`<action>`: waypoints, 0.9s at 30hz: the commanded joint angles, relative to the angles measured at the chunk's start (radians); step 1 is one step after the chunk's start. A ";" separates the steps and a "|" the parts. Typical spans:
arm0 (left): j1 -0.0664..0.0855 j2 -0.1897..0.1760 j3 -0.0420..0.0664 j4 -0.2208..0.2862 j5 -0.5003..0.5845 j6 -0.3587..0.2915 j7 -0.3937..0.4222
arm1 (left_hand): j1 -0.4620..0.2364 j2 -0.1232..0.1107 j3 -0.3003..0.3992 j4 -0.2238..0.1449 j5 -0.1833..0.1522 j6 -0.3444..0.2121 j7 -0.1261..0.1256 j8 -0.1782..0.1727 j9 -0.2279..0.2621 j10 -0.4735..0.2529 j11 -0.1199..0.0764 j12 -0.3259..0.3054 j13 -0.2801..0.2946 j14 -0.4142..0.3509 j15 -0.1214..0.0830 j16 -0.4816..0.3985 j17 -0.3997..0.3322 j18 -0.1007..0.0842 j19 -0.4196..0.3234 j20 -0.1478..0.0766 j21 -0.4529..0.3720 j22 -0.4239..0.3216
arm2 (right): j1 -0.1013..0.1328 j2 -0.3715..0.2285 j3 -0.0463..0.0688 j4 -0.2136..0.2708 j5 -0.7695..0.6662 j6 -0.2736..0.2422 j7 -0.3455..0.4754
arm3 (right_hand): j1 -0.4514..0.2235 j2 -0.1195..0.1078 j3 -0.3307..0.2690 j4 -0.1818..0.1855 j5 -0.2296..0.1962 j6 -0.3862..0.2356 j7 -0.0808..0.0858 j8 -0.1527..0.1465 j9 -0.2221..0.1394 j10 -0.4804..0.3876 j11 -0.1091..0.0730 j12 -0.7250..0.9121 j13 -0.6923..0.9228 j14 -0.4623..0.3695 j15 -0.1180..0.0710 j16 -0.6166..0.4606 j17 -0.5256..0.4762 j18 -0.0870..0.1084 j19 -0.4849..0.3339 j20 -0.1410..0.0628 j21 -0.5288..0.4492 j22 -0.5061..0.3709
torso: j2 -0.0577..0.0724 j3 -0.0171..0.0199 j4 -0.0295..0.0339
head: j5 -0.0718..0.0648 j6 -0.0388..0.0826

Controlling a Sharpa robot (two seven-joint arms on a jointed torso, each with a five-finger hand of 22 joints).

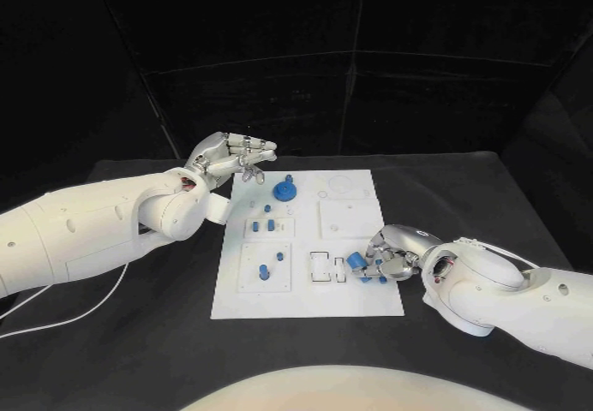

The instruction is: Assemble the parts on the task board

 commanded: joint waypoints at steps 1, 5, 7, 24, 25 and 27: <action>0.001 -0.001 0.001 0.004 0.006 0.012 0.001 | 0.004 0.003 -0.005 0.001 0.002 -0.007 -0.001 0.007 0.000 -0.010 0.000 0.007 0.002 -0.007 0.002 0.001 -0.001 0.006 0.000 0.003 -0.003 -0.002 | -0.008 0.010 -0.003 -0.012 -0.005 0.031 -0.014 | -0.005 0.001 -0.006 0.001 -0.004 -0.007 -0.002 0.007 -0.001 0.002 0.000 -0.001 0.002 0.087 -0.008 0.006 0.176 -0.010 0.005 -0.002 0.005 0.001 | 0.000 -0.0005 0.0003 | 0.004 0.001; 0.001 -0.002 0.001 0.004 0.006 0.013 -0.001 | 0.004 0.003 -0.005 0.001 0.002 -0.007 -0.001 0.007 0.000 -0.010 0.000 0.007 0.002 -0.007 0.002 0.001 -0.001 0.006 0.000 0.003 -0.003 -0.002 | -0.016 0.020 -0.003 -0.021 -0.005 0.037 -0.019 | -0.001 0.005 -0.006 -0.001 0.003 -0.009 -0.002 0.010 0.003 0.003 -0.001 -0.001 0.004 0.086 -0.008 0.006 0.175 -0.010 0.005 -0.002 0.005 0.002 | -0.001 -0.0008 0.0007 | 0.003 -0.002; 0.001 -0.003 0.001 0.005 0.006 0.014 -0.002 | 0.003 0.003 -0.006 0.001 0.002 -0.008 -0.001 0.007 0.000 -0.010 0.000 0.007 0.002 -0.007 0.002 0.001 -0.001 0.006 0.000 0.003 -0.003 -0.002 | -0.019 0.023 -0.003 -0.023 -0.005 0.037 -0.021 | 0.005 0.008 -0.007 -0.002 0.019 -0.010 -0.003 0.016 0.009 0.004 -0.001 0.000 0.007 0.086 -0.008 0.006 0.176 -0.010 0.005 -0.003 0.005 0.002 | 0.000 -0.0010 0.0002 | 0.004 -0.002; 0.001 -0.006 0.001 0.006 0.006 0.016 -0.003 | 0.003 0.003 -0.006 0.001 0.002 -0.008 -0.001 0.007 0.000 -0.010 0.000 0.007 0.002 -0.007 0.002 0.001 -0.001 0.006 0.000 0.003 -0.003 -0.002 | -0.025 -0.004 -0.002 0.026 0.075 -0.256 0.078 | 0.084 0.049 -0.007 -0.012 0.243 -0.006 -0.016 0.053 0.051 0.036 -0.014 0.019 0.051 0.092 -0.019 0.017 0.203 -0.015 0.020 -0.013 0.023 0.034 | -0.002 -0.0005 0.0001 | 0.006 -0.002; 0.001 -0.006 0.001 0.006 0.006 0.017 -0.003 | 0.003 0.003 -0.006 0.001 0.002 -0.008 -0.001 0.007 0.000 -0.010 0.000 0.007 0.002 -0.007 0.002 0.001 -0.001 0.006 0.000 0.003 -0.003 -0.002 | -0.025 -0.005 -0.002 0.031 0.084 -0.272 0.086 | 0.085 0.049 -0.007 -0.012 0.246 -0.006 -0.016 0.053 0.051 0.036 -0.014 0.019 0.052 0.092 -0.019 0.017 0.203 -0.015 0.020 -0.013 0.023 0.035 | -0.002 -0.0006 0.0004 | 0.006 -0.002; 0.001 -0.006 0.001 0.006 0.006 0.017 -0.003 | 0.003 0.003 -0.006 0.001 0.002 -0.008 -0.001 0.007 0.000 -0.010 0.000 0.007 0.002 -0.007 0.002 0.001 -0.001 0.006 0.000 0.003 -0.003 -0.002 | -0.025 -0.007 -0.002 0.040 0.097 -0.297 0.099 | 0.088 0.050 -0.007 -0.012 0.249 -0.006 -0.016 0.054 0.052 0.038 -0.015 0.020 0.054 0.092 -0.019 0.018 0.205 -0.016 0.021 -0.013 0.024 0.037 | -0.001 -0.0008 0.0005 | 0.006 -0.001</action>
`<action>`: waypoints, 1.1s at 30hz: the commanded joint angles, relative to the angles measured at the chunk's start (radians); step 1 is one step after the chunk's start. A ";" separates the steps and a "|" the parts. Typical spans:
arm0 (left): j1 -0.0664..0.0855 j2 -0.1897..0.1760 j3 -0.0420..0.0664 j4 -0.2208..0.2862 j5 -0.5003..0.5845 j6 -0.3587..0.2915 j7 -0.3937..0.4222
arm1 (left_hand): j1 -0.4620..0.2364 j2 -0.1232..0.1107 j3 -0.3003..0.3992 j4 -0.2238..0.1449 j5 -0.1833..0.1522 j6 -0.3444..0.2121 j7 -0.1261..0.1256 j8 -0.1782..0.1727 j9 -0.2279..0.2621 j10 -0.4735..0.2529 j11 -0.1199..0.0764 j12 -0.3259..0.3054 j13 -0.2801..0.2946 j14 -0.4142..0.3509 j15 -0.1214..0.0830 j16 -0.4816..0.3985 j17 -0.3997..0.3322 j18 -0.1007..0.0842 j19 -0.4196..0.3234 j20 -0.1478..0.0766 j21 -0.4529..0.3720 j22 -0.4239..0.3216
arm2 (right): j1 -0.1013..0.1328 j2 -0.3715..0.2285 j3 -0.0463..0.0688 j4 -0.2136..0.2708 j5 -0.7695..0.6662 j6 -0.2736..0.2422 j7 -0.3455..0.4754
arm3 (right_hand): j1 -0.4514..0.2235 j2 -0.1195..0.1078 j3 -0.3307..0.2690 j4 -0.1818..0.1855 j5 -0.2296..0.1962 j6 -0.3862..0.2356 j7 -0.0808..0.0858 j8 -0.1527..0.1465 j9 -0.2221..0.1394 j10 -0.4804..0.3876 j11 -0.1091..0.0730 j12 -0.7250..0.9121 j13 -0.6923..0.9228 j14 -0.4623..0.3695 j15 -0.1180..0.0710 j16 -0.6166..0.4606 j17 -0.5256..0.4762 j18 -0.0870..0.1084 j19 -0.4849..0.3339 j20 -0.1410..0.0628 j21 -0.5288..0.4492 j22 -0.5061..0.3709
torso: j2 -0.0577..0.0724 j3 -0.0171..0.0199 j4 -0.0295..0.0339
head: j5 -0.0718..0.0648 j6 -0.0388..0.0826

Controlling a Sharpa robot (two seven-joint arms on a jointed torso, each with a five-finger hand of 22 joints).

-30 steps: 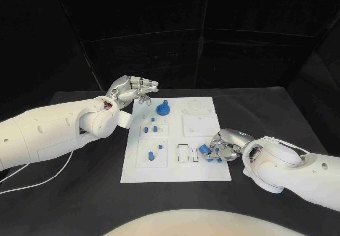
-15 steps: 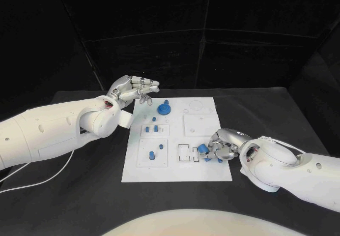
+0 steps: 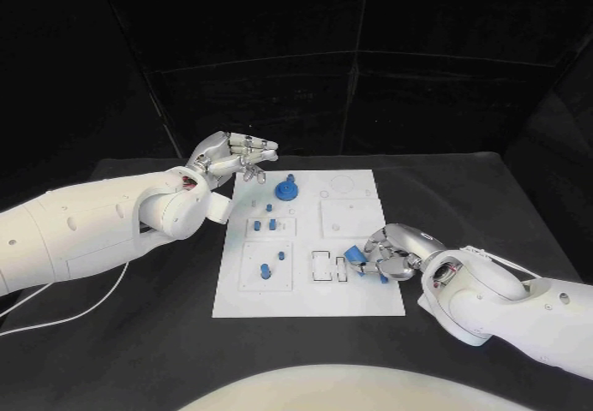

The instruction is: Assemble the parts on the task board

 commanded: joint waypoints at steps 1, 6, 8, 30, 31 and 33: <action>0.001 0.000 0.001 0.001 0.005 0.012 0.003 | 0.003 0.003 -0.006 0.001 0.002 -0.008 -0.001 0.007 0.000 -0.007 -0.003 0.002 0.001 -0.007 0.002 0.001 -0.001 0.006 0.000 0.003 -0.004 -0.001 | 0.002 -0.002 0.001 0.018 0.064 -0.136 0.067 | 0.012 0.004 -0.002 -0.006 0.007 0.005 -0.005 0.004 0.004 0.005 0.000 0.004 0.003 0.092 -0.005 0.005 0.205 -0.016 0.009 0.000 0.007 0.003 | 0.001 -0.0002 0.0010 | -0.001 0.001; 0.001 0.001 0.001 0.000 0.005 0.013 0.003 | 0.003 0.003 -0.006 0.001 0.002 -0.008 -0.001 0.007 0.000 -0.007 -0.003 0.002 0.001 -0.007 0.002 0.001 -0.001 0.006 0.000 0.003 -0.004 -0.001 | 0.002 0.002 0.001 0.028 0.084 -0.144 0.075 | 0.010 0.006 -0.003 -0.002 0.014 0.005 -0.004 0.004 0.005 0.007 0.000 0.005 0.005 0.093 -0.005 0.006 0.207 -0.016 0.010 -0.001 0.008 0.006 | 0.001 -0.0005 0.0011 | -0.001 0.003; 0.001 0.002 0.001 0.000 0.005 0.013 0.003 | 0.003 0.003 -0.006 0.001 0.002 -0.008 -0.001 0.007 0.000 -0.007 -0.003 0.002 0.001 -0.007 0.002 0.001 -0.001 0.006 0.000 0.003 -0.004 -0.001 | 0.002 0.009 0.001 0.027 0.091 -0.130 0.072 | 0.010 0.006 -0.003 -0.002 0.014 0.005 -0.004 0.004 0.005 0.007 0.000 0.005 0.005 0.093 -0.005 0.006 0.207 -0.016 0.010 -0.001 0.008 0.006 | 0.001 -0.0005 0.0011 | -0.001 0.003; 0.001 0.006 0.001 -0.001 0.005 0.017 0.001 | 0.003 0.003 -0.007 0.002 0.002 -0.010 0.000 0.007 0.000 -0.010 -0.002 0.004 0.001 -0.008 0.003 0.001 -0.003 0.006 0.000 0.004 -0.004 -0.002 | 0.002 0.114 0.001 -0.026 0.119 0.024 -0.005 | -0.107 0.044 -0.064 0.006 -0.075 0.022 -0.013 0.019 0.030 0.001 -0.005 -0.016 -0.007 0.092 -0.008 0.005 0.205 -0.015 0.006 -0.002 0.008 0.005 | 0.001 -0.0004 0.0002 | 0.002 0.004; 0.001 0.006 0.001 -0.001 0.005 0.018 0.001 | 0.003 0.003 -0.007 0.002 0.002 -0.010 0.000 0.007 0.000 -0.010 -0.002 0.004 0.001 -0.008 0.003 0.001 -0.003 0.006 0.000 0.004 -0.004 -0.002 | 0.002 0.116 0.001 -0.028 0.117 0.023 -0.007 | -0.109 0.044 -0.066 0.006 -0.080 0.023 -0.014 0.020 0.032 0.002 -0.006 -0.017 -0.006 0.092 -0.009 0.005 0.205 -0.015 0.005 -0.003 0.008 0.005 | 0.001 -0.0005 0.0008 | 0.003 0.005; 0.001 0.006 0.001 -0.001 0.005 0.018 0.001 | 0.003 0.003 -0.007 0.002 0.002 -0.010 0.000 0.007 0.000 -0.010 -0.002 0.004 0.001 -0.008 0.003 0.001 -0.003 0.006 0.000 0.004 -0.004 -0.002 | 0.002 0.119 0.001 -0.032 0.116 0.020 -0.013 | -0.117 0.046 -0.073 0.006 -0.103 0.024 -0.015 0.021 0.035 0.001 -0.007 -0.020 -0.008 0.092 -0.010 0.005 0.205 -0.015 0.004 -0.004 0.007 0.004 | 0.001 -0.0006 0.0006 | 0.004 0.005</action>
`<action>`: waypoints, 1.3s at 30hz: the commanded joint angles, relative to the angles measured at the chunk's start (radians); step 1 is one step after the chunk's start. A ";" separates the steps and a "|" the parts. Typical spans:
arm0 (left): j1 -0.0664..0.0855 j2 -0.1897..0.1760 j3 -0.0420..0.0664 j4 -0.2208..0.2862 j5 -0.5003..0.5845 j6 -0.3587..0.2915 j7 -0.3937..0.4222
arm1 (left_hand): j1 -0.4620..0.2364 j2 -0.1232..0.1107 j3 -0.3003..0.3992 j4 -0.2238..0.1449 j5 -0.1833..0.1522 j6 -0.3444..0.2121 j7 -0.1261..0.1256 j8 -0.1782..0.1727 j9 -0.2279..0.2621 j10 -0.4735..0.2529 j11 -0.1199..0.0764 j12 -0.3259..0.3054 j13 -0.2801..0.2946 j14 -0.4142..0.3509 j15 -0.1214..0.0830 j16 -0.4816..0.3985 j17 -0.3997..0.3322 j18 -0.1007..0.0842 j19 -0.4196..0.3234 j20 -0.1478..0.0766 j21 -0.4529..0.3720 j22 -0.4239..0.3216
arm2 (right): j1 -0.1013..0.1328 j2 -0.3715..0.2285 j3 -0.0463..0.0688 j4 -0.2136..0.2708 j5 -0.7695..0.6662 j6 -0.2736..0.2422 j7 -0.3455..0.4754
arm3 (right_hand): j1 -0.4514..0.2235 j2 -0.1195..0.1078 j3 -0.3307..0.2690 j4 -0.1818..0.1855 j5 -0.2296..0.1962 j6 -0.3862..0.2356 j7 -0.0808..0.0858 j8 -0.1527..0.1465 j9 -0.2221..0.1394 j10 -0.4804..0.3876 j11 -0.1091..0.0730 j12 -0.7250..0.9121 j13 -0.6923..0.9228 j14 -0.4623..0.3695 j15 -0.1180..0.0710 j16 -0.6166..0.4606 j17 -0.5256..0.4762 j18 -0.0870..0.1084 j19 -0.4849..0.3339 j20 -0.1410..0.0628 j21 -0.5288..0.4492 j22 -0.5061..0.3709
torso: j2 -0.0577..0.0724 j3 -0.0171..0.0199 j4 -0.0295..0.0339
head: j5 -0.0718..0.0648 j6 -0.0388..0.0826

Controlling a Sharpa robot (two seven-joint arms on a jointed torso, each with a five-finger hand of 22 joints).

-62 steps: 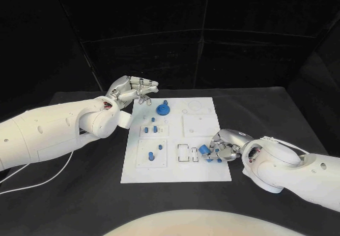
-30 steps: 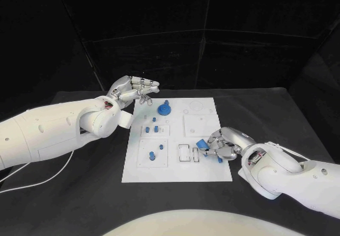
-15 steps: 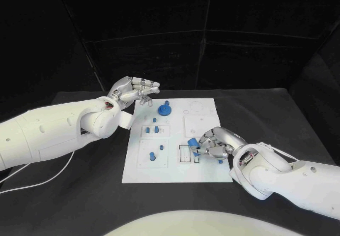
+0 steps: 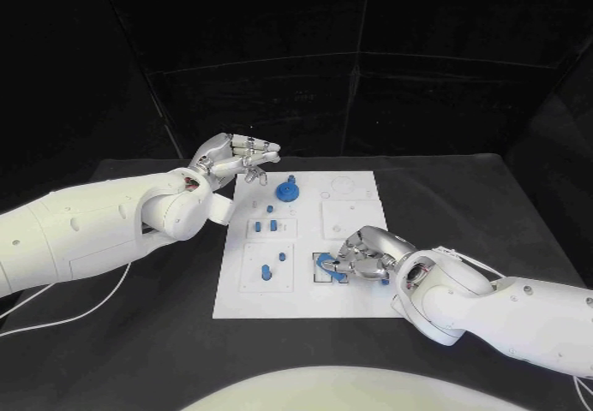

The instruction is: Assemble the parts on the task board

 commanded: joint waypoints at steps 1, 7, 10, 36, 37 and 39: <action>0.001 0.001 0.001 0.001 0.004 0.012 0.002 | 0.003 0.003 -0.007 0.002 0.002 -0.010 0.000 0.004 0.000 -0.006 0.001 0.004 0.001 -0.005 -0.001 0.001 -0.001 0.006 0.000 0.004 -0.004 -0.001 | 0.001 0.004 0.001 -0.003 0.000 0.011 -0.024 | -0.020 0.000 -0.015 0.000 -0.040 0.007 0.001 0.008 0.004 -0.002 -0.007 -0.011 -0.005 0.094 -0.009 0.005 0.203 -0.015 -0.001 -0.001 0.000 -0.003 | -0.001 -0.0003 0.0001 | 0.002 0.000; 0.001 0.001 0.001 0.001 0.004 0.013 0.002 | 0.003 0.003 -0.007 0.002 0.002 -0.010 0.000 0.004 0.000 -0.006 0.001 0.004 0.001 -0.005 -0.001 0.001 -0.001 0.006 0.000 0.004 -0.004 -0.001 | 0.001 0.012 0.001 -0.010 -0.002 -0.005 -0.026 | -0.105 0.003 -0.055 0.003 -0.217 -0.001 0.003 0.010 0.016 -0.031 -0.005 -0.051 -0.043 0.094 -0.007 0.006 0.208 -0.011 -0.012 -0.001 -0.012 -0.022 | 0.000 0.0000 -0.0009 | 0.002 0.001; 0.001 0.000 0.001 0.001 0.004 0.013 0.002 | 0.003 0.003 -0.007 0.002 0.002 -0.010 0.000 0.004 0.000 -0.006 0.001 0.004 0.001 -0.005 -0.001 0.001 -0.001 0.006 0.000 0.004 -0.004 -0.001 | 0.001 0.015 0.001 -0.011 -0.002 -0.012 -0.022 | -0.144 -0.003 -0.060 0.004 -0.266 -0.006 0.005 0.010 0.021 -0.036 -0.003 -0.059 -0.050 0.094 -0.006 0.006 0.209 -0.011 -0.015 0.000 -0.015 -0.027 | 0.000 -0.0003 -0.0008 | 0.002 0.002; 0.001 -0.008 0.001 0.005 0.004 0.012 0.000 | 0.003 0.003 -0.007 0.002 0.002 -0.010 0.000 0.004 0.000 -0.006 0.001 0.004 0.001 -0.005 -0.001 0.001 -0.001 0.006 0.000 0.004 -0.004 -0.001 | 0.001 -0.006 0.001 0.026 -0.007 0.024 0.023 | -0.167 0.030 -0.040 0.001 -0.219 0.017 -0.006 0.026 0.041 0.009 -0.013 -0.017 0.005 0.098 -0.013 0.012 0.225 -0.017 0.006 -0.005 0.005 0.013 | -0.001 0.0003 -0.0012 | 0.002 -0.004; 0.001 -0.008 0.001 0.005 0.004 0.012 0.000 | 0.003 0.003 -0.007 0.002 0.002 -0.010 0.000 0.004 0.000 -0.006 0.001 0.004 0.001 -0.005 -0.001 0.001 -0.001 0.006 0.000 0.004 -0.004 -0.001 | 0.001 -0.007 0.001 0.026 -0.007 0.026 0.023 | -0.166 0.031 -0.041 0.001 -0.214 0.018 -0.007 0.026 0.041 0.009 -0.013 -0.017 0.006 0.098 -0.013 0.012 0.225 -0.017 0.006 -0.005 0.006 0.014 | -0.001 0.0000 -0.0012 | 0.002 -0.004; 0.001 -0.008 0.001 0.005 0.004 0.013 0.000 | 0.003 0.003 -0.007 0.002 0.002 -0.010 0.000 0.004 0.000 -0.006 0.001 0.004 0.001 -0.005 -0.001 0.001 -0.001 0.006 0.000 0.004 -0.004 -0.001 | 0.001 -0.010 0.001 0.026 -0.010 0.030 0.022 | -0.159 0.033 -0.042 -0.001 -0.203 0.018 -0.007 0.026 0.042 0.010 -0.014 -0.017 0.007 0.098 -0.014 0.013 0.226 -0.017 0.006 -0.006 0.006 0.015 | -0.001 -0.0003 -0.0008 | 0.002 -0.004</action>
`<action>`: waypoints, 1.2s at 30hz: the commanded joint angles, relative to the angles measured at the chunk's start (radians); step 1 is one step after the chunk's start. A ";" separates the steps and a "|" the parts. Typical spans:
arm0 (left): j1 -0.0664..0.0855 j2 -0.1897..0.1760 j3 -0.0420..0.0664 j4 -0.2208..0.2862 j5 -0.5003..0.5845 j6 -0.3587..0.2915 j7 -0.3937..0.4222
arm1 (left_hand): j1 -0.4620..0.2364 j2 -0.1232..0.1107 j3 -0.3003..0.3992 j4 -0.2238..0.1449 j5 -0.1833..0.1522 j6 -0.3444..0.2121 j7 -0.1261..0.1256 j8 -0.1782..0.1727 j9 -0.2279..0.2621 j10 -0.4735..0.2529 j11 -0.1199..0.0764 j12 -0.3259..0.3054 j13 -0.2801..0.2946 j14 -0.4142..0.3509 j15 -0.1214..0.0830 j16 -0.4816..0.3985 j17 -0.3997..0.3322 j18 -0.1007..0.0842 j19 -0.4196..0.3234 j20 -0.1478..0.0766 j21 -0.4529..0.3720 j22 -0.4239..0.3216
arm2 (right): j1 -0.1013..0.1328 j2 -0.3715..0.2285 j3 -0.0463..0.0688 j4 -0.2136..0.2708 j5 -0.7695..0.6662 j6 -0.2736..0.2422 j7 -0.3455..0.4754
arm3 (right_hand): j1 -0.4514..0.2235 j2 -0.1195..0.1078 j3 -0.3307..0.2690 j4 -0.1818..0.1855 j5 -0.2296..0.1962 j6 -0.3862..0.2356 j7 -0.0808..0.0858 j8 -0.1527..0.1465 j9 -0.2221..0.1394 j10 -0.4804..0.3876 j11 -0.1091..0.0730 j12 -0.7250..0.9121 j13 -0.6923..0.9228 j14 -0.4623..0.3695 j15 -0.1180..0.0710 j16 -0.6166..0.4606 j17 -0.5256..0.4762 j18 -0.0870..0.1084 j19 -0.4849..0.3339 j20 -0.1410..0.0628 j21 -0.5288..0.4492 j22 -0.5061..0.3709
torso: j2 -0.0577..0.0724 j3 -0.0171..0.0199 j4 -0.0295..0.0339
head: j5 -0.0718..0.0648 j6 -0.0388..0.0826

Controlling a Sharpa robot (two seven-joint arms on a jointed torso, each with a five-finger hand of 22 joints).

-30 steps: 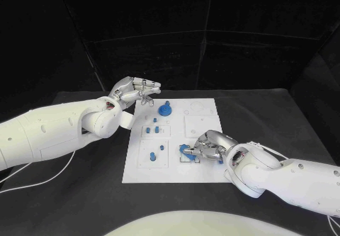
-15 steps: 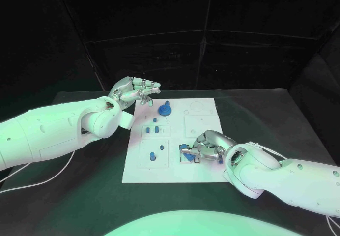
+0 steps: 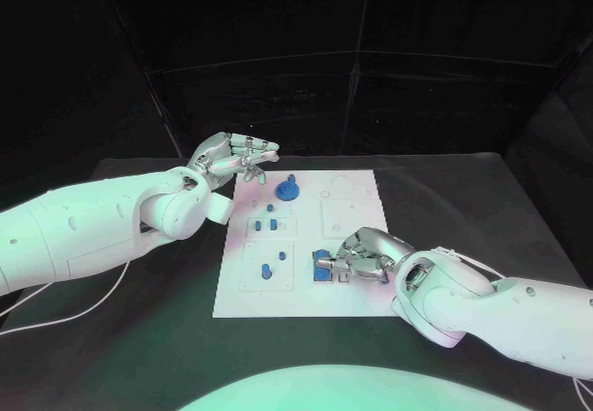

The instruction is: Assemble the parts on the task board

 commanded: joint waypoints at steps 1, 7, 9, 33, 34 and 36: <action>0.001 -0.001 0.001 0.003 0.004 0.010 0.002 | 0.003 0.003 -0.007 0.002 0.002 -0.010 0.000 0.004 0.000 -0.006 0.001 0.004 0.001 -0.005 -0.001 0.001 -0.001 0.006 0.000 0.004 -0.004 -0.001 | 0.001 -0.004 0.000 0.003 -0.011 0.018 0.013 | 0.019 0.011 0.002 -0.005 0.024 0.007 -0.002 0.002 0.002 0.008 0.001 0.006 0.002 0.096 -0.009 0.005 0.227 -0.018 0.009 -0.001 0.006 0.002 | 0.000 -0.0004 0.0008 | 0.000 0.000; 0.001 -0.001 0.001 0.003 0.004 0.010 0.002 | 0.003 0.003 -0.007 0.002 0.002 -0.010 0.000 0.004 0.000 -0.007 0.001 0.004 0.001 -0.005 -0.001 0.000 -0.002 0.006 0.000 0.004 -0.005 -0.001 | 0.001 -0.004 0.000 0.000 -0.027 0.039 0.009 | 0.184 0.000 0.036 -0.087 0.101 0.008 -0.006 0.000 0.007 0.012 -0.003 0.007 0.008 0.096 -0.013 0.005 0.228 -0.018 0.008 -0.005 0.006 0.004 | -0.001 -0.0004 0.0015 | -0.001 0.000; 0.001 -0.001 0.001 0.003 0.004 0.010 0.002 | 0.002 0.003 -0.008 0.002 0.002 -0.011 0.000 0.004 0.000 -0.009 0.002 0.006 0.001 -0.006 0.000 0.000 -0.003 0.006 0.000 0.004 -0.005 -0.002 | 0.001 0.000 0.000 -0.001 -0.035 0.044 0.005 | 0.243 0.003 0.056 -0.122 0.052 0.011 -0.007 0.000 0.008 0.014 -0.005 0.007 0.011 0.096 -0.016 0.005 0.228 -0.018 0.008 -0.007 0.006 0.005 | 0.000 -0.0004 0.0017 | -0.002 -0.001; 0.001 -0.003 0.001 0.004 0.004 0.012 -0.001 | 0.002 0.003 -0.008 0.002 0.002 -0.011 0.000 0.004 0.000 -0.009 0.002 0.006 0.001 -0.006 0.000 0.000 -0.003 0.006 0.000 0.004 -0.005 -0.002 | 0.001 0.008 0.000 -0.019 -0.068 0.068 -0.021 | 0.344 0.010 0.105 -0.192 -0.011 0.030 -0.019 -0.001 0.010 0.033 -0.016 0.025 0.036 0.096 -0.024 0.006 0.229 -0.019 0.010 -0.014 0.008 0.010 | 0.000 0.0000 0.0002 | 0.001 -0.005; 0.001 -0.003 0.001 0.004 0.004 0.012 -0.001 | 0.002 0.003 -0.008 0.002 0.002 -0.011 0.000 0.004 0.000 -0.009 0.002 0.006 0.001 -0.006 0.000 0.000 -0.003 0.006 0.000 0.004 -0.005 -0.002 | 0.002 0.007 0.000 -0.018 -0.066 0.068 -0.019 | 0.344 0.009 0.104 -0.193 -0.011 0.030 -0.019 -0.001 0.010 0.032 -0.016 0.024 0.036 0.096 -0.024 0.006 0.229 -0.019 0.010 -0.014 0.008 0.010 | 0.000 0.0002 0.0001 | 0.001 -0.005; 0.001 -0.003 0.001 0.003 0.004 0.012 -0.001 | 0.002 0.003 -0.008 0.002 0.002 -0.011 0.000 0.004 0.000 -0.009 0.002 0.006 0.001 -0.006 0.000 0.000 -0.003 0.006 0.000 0.004 -0.005 -0.002 | 0.002 0.002 0.000 -0.015 -0.060 0.061 -0.011 | 0.342 0.007 0.103 -0.192 -0.010 0.029 -0.018 -0.002 0.010 0.031 -0.015 0.022 0.033 0.096 -0.024 0.006 0.229 -0.019 0.010 -0.014 0.007 0.009 | 0.000 0.0001 0.0004 | 0.000 -0.006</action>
